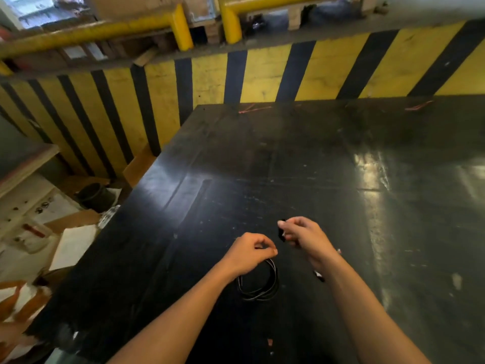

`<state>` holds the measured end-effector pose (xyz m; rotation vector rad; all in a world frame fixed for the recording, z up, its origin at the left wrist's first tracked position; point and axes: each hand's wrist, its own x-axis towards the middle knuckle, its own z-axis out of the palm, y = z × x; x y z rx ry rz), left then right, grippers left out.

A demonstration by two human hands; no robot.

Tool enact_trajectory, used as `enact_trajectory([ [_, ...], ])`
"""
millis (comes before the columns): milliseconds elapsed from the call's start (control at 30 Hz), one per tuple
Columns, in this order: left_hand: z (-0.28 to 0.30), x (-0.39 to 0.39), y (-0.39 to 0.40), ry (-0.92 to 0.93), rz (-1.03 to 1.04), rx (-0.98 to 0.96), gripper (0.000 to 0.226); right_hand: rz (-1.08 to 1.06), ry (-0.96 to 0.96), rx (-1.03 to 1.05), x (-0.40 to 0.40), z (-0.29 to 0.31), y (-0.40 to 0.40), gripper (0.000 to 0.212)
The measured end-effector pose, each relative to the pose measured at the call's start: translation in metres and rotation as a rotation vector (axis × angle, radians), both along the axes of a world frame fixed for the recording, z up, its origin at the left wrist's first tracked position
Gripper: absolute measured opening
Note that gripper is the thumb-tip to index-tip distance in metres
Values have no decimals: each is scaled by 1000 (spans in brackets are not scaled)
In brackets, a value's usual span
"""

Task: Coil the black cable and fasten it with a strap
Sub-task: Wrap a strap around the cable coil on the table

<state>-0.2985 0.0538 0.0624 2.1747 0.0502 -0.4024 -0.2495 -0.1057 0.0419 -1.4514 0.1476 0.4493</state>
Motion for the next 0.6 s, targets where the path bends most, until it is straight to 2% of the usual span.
enact_trajectory([
  [100,18,11,-8,-96,-81,-67,7,-18,48,90,-6,18,-10,15],
  [233,31,13,-16,-199,-154,-100,13,-52,7,59,-19,38,-19,18],
  [300,38,16,-18,-246,-196,-98,20,-72,-51,18,-27,50,-22,19],
  [500,53,22,-32,-354,-299,-74,17,-76,-231,-147,-51,79,-33,32],
  [600,62,28,-32,-394,-342,-65,20,-55,-300,-213,-57,92,-40,23],
])
